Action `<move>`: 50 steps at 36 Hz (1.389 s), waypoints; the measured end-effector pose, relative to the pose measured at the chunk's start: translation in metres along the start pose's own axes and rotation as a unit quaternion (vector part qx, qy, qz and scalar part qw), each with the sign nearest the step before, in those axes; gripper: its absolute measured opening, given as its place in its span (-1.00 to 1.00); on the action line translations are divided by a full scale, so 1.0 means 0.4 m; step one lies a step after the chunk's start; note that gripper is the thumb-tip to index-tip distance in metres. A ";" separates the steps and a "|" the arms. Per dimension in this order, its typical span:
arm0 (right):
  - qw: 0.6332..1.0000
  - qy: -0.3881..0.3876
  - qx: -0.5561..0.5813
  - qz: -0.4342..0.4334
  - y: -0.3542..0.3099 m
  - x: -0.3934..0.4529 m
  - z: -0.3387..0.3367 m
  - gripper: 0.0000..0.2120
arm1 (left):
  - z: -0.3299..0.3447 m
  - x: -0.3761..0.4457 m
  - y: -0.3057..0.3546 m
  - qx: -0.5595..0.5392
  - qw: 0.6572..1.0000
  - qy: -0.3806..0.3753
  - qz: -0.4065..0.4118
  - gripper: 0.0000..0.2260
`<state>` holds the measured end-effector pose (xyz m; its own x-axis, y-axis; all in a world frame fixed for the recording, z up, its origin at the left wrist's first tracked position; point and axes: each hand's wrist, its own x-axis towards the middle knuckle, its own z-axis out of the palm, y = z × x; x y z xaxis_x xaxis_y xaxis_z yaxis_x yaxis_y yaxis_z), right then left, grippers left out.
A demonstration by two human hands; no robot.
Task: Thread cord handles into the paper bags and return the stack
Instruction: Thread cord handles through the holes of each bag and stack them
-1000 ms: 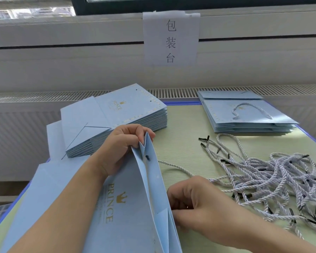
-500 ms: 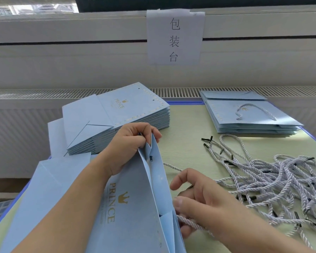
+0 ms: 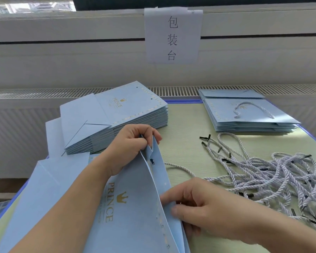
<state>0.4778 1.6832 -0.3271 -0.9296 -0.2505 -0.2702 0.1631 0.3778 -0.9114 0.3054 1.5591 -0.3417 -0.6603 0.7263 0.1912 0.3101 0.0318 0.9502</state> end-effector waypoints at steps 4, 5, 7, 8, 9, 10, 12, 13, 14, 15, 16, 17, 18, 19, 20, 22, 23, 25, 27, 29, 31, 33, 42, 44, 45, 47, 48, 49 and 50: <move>0.995 -0.018 -0.097 -0.028 -0.013 0.001 -0.018 -0.73 | 0.007 -0.004 0.002 0.008 1.000 -0.014 0.003 -0.78; 0.993 -0.014 -0.112 -0.034 -0.018 0.002 -0.018 -0.76 | 0.007 -0.005 0.003 0.007 1.000 -0.015 0.004 -0.77; 0.991 -0.012 -0.130 -0.042 -0.021 0.004 -0.016 -0.79 | 0.007 -0.005 0.005 0.005 1.000 -0.016 0.004 -0.77; 0.989 -0.014 -0.140 -0.043 -0.021 0.006 -0.014 -0.80 | 0.007 -0.005 0.006 0.004 1.000 -0.016 0.005 -0.77; 0.988 -0.010 -0.148 -0.041 -0.022 0.007 -0.010 -0.79 | 0.006 -0.005 0.007 0.003 1.000 -0.015 0.005 -0.77; 0.987 -0.005 -0.155 -0.038 -0.020 0.009 -0.004 -0.79 | 0.006 -0.004 0.007 0.002 1.000 -0.014 0.005 -0.77; 0.985 0.006 -0.171 -0.037 -0.011 0.018 0.012 -0.78 | 0.004 -0.005 0.009 0.001 1.000 -0.011 0.006 -0.76; 0.981 0.020 -0.186 -0.043 -0.008 0.023 0.021 -0.78 | 0.002 -0.005 0.009 0.001 1.000 -0.009 0.008 -0.76; 0.978 0.043 -0.198 -0.051 -0.006 0.024 0.029 -0.81 | 0.001 -0.005 0.011 0.000 1.000 -0.007 0.009 -0.76; 0.976 0.068 -0.202 -0.053 -0.008 0.023 0.034 -0.87 | 0.000 -0.006 0.012 0.000 1.000 -0.005 0.009 -0.76; 0.976 0.087 -0.196 -0.048 -0.010 0.019 0.037 -0.94 | 0.000 -0.005 0.013 -0.001 1.000 -0.002 0.011 -0.76; 0.976 0.100 -0.188 -0.045 -0.012 0.013 0.039 -0.89 | 0.000 -0.005 0.015 -0.001 1.000 0.001 0.011 -0.76; 0.977 0.110 -0.176 -0.047 -0.011 0.009 0.041 -0.81 | 0.001 -0.005 0.015 -0.001 1.000 0.004 0.011 -0.77; 0.979 0.119 -0.155 -0.054 -0.010 0.007 0.042 -0.74 | 0.002 -0.006 0.016 -0.002 1.000 0.006 0.008 -0.77; 0.981 0.133 -0.127 -0.067 -0.007 0.007 0.046 -0.73 | 0.003 -0.006 0.015 -0.001 1.000 0.007 0.005 -0.77; 0.976 0.174 -0.083 -0.097 0.009 0.012 0.057 -0.83 | 0.005 -0.004 0.013 0.008 1.000 0.007 0.001 -0.77; 0.972 0.195 -0.085 -0.101 0.017 0.015 0.064 -0.90 | 0.006 -0.004 0.012 0.014 1.000 0.006 0.000 -0.77; 0.957 0.231 -0.129 -0.116 0.036 0.014 0.078 -0.96 | 0.007 -0.003 0.010 0.023 1.000 0.005 -0.002 -0.78; 0.916 0.292 -0.230 -0.148 0.049 0.010 0.087 -0.93 | 0.007 -0.003 0.008 0.030 1.000 0.005 -0.002 -0.78; 0.857 0.344 -0.326 -0.201 0.055 0.005 0.091 -0.92 | 0.006 -0.002 0.008 0.032 0.999 0.004 0.000 -0.78; 0.849 0.348 -0.331 -0.220 0.048 0.004 0.092 -0.90 | 0.006 -0.002 0.010 0.024 1.000 0.005 0.001 -0.77; 0.865 0.335 -0.301 -0.221 0.040 0.006 0.089 -0.89 | 0.003 -0.001 0.013 0.012 1.000 0.011 0.003 -0.77; 0.841 0.315 -0.367 -0.240 -0.042 0.000 0.040 -0.89 | 0.014 -0.001 0.001 0.050 0.999 0.011 -0.003 -0.78; 0.914 0.242 -0.251 -0.205 -0.047 0.005 0.029 -0.92 | 0.010 -0.002 0.004 0.034 0.999 0.011 -0.003 -0.78; 0.929 0.227 -0.213 -0.202 -0.041 0.009 0.022 -0.94 | 0.007 -0.003 0.006 0.022 1.000 0.011 -0.003 -0.78; 0.929 0.238 -0.201 -0.202 -0.030 0.019 0.012 -0.96 | 0.003 -0.006 0.011 -0.007 1.000 0.011 -0.002 -0.78; 0.928 0.250 -0.193 -0.200 -0.025 0.025 0.008 -0.93 | 0.001 -0.007 0.013 -0.022 1.000 0.013 -0.001 -0.77; 0.927 0.267 -0.173 -0.198 -0.020 0.029 0.003 -0.89 | -0.001 -0.008 0.015 -0.037 0.999 0.014 -0.001 -0.77; 0.927 0.288 -0.146 -0.192 -0.017 0.032 -0.002 -0.85 | -0.003 -0.008 0.016 -0.051 0.999 0.015 -0.001 -0.77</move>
<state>0.4646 1.6781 -0.3243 -0.9362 0.0687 0.3447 -0.2354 0.6057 -0.7600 0.3086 1.5560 -0.3359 -0.6810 0.7060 0.1946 0.2388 -0.0371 0.9704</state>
